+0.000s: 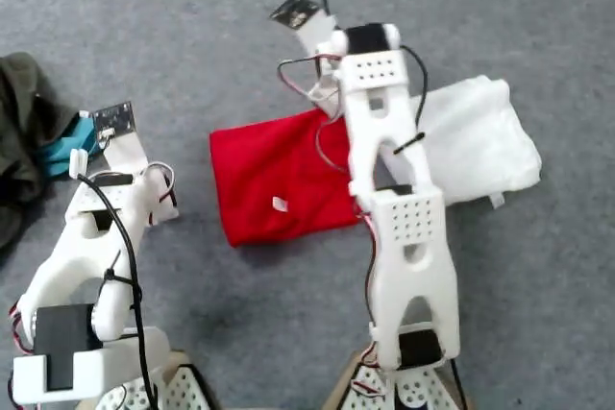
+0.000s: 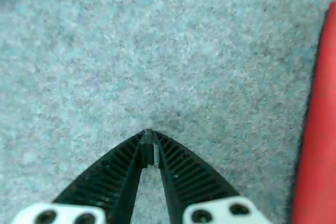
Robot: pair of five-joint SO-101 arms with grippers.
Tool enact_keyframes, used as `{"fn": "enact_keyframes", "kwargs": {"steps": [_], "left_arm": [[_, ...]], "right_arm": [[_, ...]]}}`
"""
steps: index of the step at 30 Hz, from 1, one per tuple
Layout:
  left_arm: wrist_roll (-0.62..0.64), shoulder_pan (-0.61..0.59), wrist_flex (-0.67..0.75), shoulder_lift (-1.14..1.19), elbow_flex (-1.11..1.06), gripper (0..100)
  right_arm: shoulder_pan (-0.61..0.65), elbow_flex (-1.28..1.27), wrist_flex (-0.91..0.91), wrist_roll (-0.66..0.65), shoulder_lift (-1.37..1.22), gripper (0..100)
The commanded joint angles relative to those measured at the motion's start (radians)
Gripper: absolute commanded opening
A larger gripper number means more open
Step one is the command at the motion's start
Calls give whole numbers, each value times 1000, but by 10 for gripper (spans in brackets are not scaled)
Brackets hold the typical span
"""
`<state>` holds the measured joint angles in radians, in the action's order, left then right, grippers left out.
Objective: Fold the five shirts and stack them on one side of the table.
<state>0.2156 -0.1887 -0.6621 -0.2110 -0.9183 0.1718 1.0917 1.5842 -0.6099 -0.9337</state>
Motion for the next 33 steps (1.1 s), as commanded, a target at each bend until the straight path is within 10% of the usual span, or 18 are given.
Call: {"fn": "enact_keyframes", "kwargs": {"steps": [1, 14, 33], "left_arm": [[9, -8, -5, 0, 42, 29], [9, -8, -6, 0, 42, 29], [9, -10, -3, 0, 44, 29]], "right_arm": [[-38, 157, -20, 2, -16, 15], [104, 377, 186, 107, -47, 15], [213, -203, 140, 141, 117, 15]]}}
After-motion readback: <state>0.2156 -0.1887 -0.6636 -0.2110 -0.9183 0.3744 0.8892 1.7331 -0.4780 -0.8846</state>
